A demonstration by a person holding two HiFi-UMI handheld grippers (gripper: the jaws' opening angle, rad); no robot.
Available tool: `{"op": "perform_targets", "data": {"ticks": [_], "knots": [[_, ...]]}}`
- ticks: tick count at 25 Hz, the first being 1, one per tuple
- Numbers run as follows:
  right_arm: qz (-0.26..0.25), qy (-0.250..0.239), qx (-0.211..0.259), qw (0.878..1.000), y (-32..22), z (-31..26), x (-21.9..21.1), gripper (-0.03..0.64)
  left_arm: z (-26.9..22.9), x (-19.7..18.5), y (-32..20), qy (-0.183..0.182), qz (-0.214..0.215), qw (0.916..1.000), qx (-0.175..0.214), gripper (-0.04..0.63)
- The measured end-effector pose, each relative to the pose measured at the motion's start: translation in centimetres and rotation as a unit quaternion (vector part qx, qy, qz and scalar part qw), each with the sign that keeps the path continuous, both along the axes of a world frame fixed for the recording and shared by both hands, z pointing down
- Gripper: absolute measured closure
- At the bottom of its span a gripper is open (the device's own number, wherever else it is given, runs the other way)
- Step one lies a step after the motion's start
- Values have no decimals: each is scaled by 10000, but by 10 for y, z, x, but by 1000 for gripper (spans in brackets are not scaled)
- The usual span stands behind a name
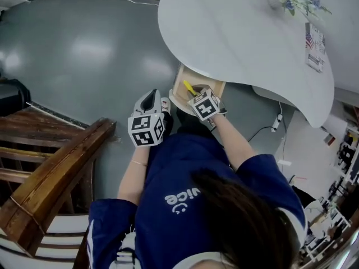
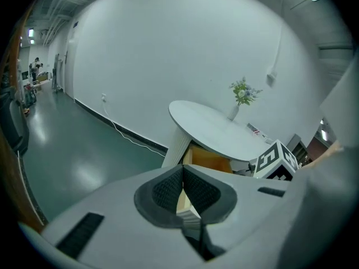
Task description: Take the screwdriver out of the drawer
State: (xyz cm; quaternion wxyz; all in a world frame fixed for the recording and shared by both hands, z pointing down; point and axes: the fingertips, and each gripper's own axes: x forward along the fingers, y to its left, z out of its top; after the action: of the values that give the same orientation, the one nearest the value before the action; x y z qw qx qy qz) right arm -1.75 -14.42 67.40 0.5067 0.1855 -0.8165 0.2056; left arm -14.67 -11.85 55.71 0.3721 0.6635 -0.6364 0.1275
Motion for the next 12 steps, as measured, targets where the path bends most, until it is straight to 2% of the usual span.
{"op": "perform_targets", "data": {"ticks": [7, 12], "knots": [[645, -403, 303, 9966, -3, -33, 7, 534, -7, 9, 0, -37, 312, 9994, 170, 591], [1210, -756, 467, 9887, -1, -62, 18, 534, -9, 21, -1, -33, 554, 9981, 263, 591]]}}
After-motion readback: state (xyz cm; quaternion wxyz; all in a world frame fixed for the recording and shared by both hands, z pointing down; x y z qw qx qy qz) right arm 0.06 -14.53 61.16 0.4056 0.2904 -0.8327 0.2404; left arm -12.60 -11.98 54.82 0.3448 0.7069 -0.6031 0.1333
